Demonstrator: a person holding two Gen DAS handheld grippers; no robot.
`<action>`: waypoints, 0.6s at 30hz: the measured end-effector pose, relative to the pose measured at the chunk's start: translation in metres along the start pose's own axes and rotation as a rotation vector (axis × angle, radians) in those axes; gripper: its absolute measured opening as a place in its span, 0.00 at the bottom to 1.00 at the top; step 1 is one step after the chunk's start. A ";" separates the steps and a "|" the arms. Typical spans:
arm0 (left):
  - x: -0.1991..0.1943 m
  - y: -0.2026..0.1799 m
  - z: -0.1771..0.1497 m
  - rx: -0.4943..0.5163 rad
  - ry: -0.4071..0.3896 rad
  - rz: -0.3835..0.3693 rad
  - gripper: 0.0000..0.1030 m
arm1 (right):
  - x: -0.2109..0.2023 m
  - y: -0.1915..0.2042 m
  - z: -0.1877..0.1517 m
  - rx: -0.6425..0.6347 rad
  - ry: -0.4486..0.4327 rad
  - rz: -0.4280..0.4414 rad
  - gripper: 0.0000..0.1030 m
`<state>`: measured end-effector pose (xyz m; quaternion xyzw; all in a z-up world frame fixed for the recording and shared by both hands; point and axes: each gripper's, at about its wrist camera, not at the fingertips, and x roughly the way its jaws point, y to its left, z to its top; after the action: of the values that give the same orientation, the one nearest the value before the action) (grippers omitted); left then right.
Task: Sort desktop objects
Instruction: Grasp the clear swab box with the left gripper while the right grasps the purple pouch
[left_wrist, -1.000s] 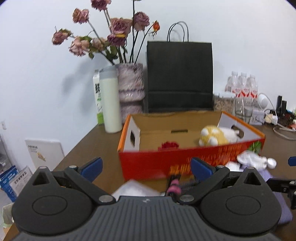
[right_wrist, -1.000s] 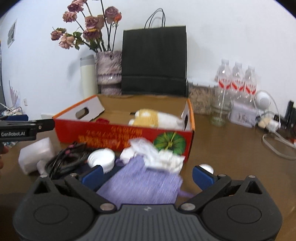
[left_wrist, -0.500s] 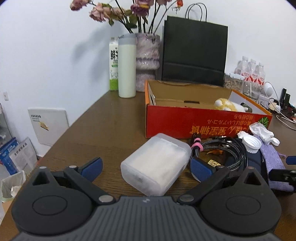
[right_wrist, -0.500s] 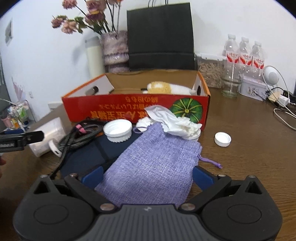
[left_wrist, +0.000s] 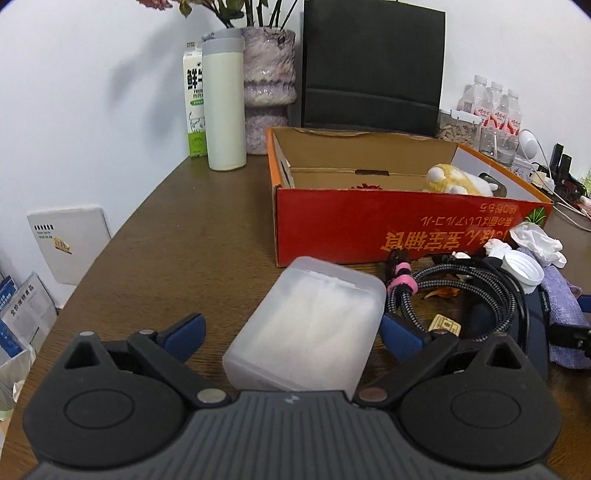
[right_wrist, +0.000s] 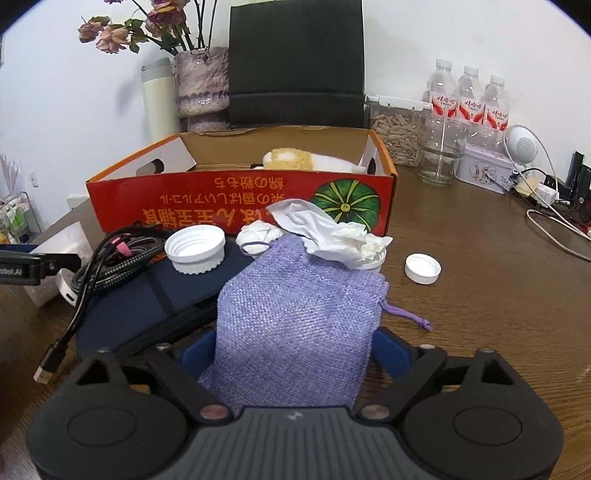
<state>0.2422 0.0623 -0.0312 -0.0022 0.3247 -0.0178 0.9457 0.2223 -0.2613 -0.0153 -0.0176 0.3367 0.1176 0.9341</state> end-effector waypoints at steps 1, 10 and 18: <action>0.001 0.000 -0.001 -0.006 0.005 -0.003 0.97 | -0.001 0.000 0.000 -0.002 -0.004 0.003 0.76; 0.000 -0.002 -0.011 -0.024 -0.004 -0.008 0.75 | -0.007 -0.003 -0.002 0.002 -0.033 0.029 0.24; -0.012 0.000 -0.018 -0.078 -0.032 -0.022 0.68 | -0.023 0.003 -0.012 -0.016 -0.074 0.040 0.09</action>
<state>0.2220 0.0631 -0.0379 -0.0430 0.3099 -0.0158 0.9497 0.1970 -0.2642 -0.0098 -0.0137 0.3013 0.1395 0.9432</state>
